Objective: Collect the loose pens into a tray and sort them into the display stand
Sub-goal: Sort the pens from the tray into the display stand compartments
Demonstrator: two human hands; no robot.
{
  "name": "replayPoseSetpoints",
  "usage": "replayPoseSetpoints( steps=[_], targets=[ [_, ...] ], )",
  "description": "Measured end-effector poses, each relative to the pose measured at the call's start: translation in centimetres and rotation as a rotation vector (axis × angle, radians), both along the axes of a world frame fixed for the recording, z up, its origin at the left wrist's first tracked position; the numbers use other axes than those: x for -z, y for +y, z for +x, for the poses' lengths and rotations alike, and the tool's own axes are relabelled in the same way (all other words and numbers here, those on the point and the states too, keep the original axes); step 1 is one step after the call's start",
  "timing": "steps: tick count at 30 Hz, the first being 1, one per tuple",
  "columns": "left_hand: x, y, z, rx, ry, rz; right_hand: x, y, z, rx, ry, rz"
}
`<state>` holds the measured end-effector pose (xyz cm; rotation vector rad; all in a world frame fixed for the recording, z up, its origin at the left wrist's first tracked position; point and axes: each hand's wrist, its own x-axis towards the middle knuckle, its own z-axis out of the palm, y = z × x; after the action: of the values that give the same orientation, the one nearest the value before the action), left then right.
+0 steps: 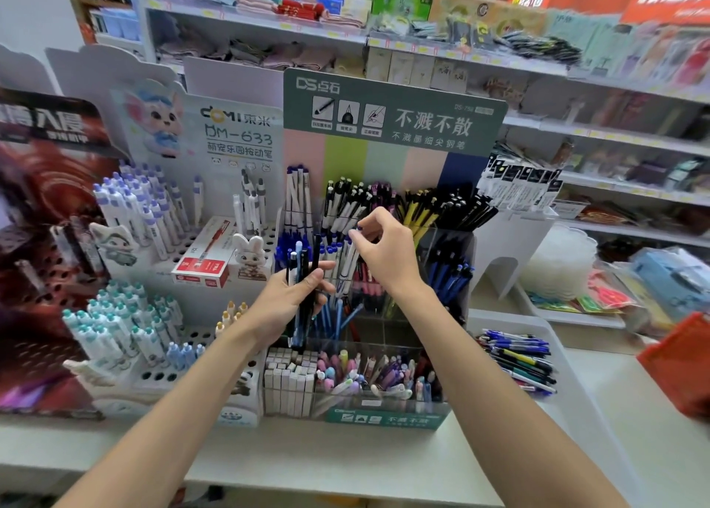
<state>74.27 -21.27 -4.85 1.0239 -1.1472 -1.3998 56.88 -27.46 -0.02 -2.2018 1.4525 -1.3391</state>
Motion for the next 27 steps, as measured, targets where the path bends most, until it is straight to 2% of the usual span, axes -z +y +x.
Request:
replayPoseSetpoints(
  steps=[3, 6, 8, 13, 17, 20, 22, 25, 27],
  targets=[
    [-0.1, 0.3, 0.0, -0.011, 0.0, -0.013, -0.5, -0.3, 0.1, -0.043, -0.061, 0.086],
    [-0.1, 0.6, 0.3, -0.033, 0.009, -0.027, 0.0, 0.2, -0.2, -0.018, -0.228, 0.064],
    [0.1, 0.7, 0.5, -0.054, 0.016, -0.018, 0.5, 0.6, -0.3, -0.009, -0.244, 0.047],
    [0.3, 0.8, 0.4, -0.054, -0.008, 0.002, -0.4, -0.3, -0.2, 0.015, 0.086, -0.04],
    [0.1, 0.9, 0.3, -0.058, 0.0, -0.012, -1.4, -0.8, -1.3, -0.127, 0.224, 0.188],
    [0.1, 0.9, 0.6, -0.069, 0.006, -0.014, -0.2, -0.6, -1.7, -0.134, 0.376, 0.26],
    [0.2, 0.8, 0.9, -0.071, 0.02, -0.005, 0.5, -0.5, -1.6, -0.146, 0.302, 0.252],
    [0.1, 0.8, 1.3, -0.069, 0.025, -0.002, 0.1, -0.5, -1.7, -0.128, 0.093, 0.224],
    [0.2, 0.7, 1.4, -0.072, 0.033, -0.003, -0.5, -0.7, -1.6, -0.123, 0.083, 0.204]
  ],
)
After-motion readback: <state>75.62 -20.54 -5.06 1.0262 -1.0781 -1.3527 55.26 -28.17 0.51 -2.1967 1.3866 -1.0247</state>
